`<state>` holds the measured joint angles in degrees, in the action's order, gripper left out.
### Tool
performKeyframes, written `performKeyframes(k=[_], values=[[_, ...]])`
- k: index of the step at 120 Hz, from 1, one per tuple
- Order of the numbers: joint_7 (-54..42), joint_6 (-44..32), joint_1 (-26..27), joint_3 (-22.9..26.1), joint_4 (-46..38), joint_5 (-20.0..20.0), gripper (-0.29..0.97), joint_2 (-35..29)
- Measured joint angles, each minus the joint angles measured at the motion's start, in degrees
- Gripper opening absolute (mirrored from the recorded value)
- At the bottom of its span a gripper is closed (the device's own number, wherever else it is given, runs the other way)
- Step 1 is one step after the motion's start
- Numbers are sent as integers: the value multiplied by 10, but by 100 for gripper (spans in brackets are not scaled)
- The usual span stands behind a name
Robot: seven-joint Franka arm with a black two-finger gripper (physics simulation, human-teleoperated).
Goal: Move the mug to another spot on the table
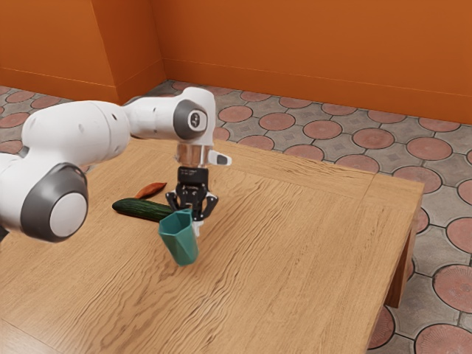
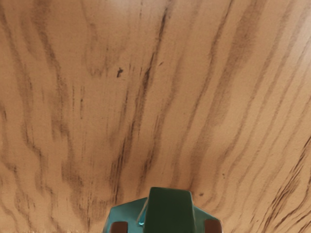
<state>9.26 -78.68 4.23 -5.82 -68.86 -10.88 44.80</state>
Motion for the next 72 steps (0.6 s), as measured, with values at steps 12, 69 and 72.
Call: performKeyframes(k=[12, 69, 72], values=[[3, 2, -1, 1, 4, 2, 2, 7], [14, 1, -18, 2, 27, 5, 2, 29], [14, 0, -18, 2, 27, 5, 2, 30]])
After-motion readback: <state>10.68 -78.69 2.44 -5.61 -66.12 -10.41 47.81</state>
